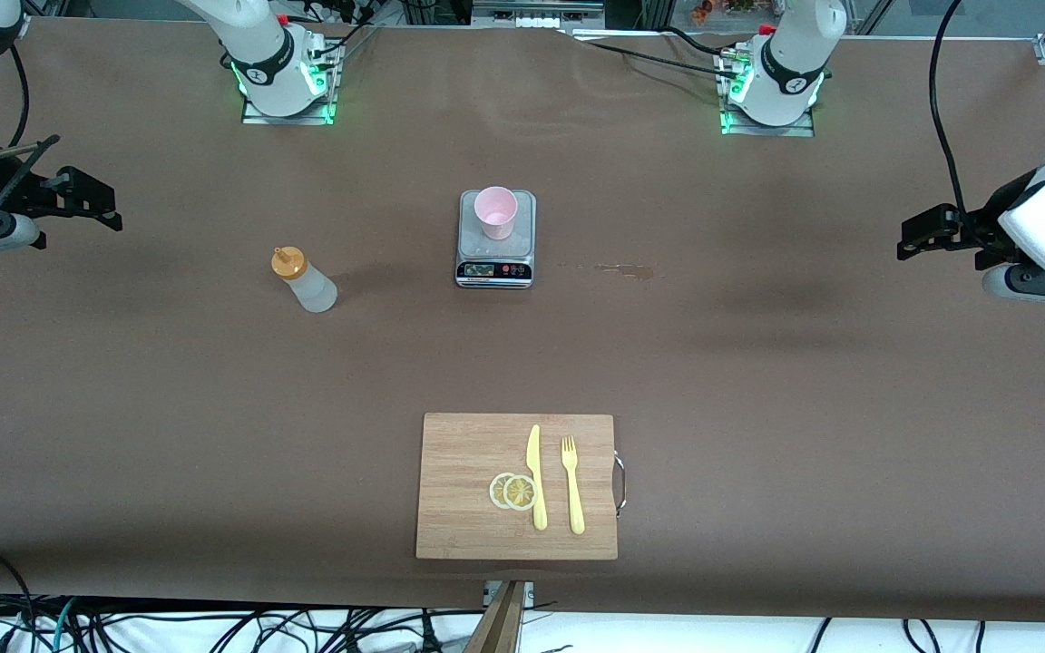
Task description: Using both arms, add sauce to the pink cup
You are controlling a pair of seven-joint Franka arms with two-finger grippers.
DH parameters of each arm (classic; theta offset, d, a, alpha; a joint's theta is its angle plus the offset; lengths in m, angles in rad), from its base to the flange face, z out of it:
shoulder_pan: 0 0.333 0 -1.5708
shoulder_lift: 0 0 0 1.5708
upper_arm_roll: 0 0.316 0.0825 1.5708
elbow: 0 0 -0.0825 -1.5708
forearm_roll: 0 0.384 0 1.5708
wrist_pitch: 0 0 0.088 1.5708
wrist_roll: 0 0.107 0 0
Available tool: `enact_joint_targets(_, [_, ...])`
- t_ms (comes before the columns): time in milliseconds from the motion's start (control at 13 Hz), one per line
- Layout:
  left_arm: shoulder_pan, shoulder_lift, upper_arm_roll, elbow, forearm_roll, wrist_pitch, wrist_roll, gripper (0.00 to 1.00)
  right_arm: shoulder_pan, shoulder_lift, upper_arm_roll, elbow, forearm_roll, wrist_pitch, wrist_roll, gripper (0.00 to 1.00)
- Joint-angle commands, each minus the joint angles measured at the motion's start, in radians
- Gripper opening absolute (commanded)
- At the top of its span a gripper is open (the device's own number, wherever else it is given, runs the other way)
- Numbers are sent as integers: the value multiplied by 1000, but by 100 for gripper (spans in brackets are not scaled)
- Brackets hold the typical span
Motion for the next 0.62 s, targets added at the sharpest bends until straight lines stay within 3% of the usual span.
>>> enact_joint_targets(0, [-1,12,0,30,-15,-18,7,100,-31,-15,66,27,-29,-39,45,100])
enact_joint_targets(540, [-1,12,0,30,-15,-18,5,100,-30,-7,63,69,-27,-82,48,100])
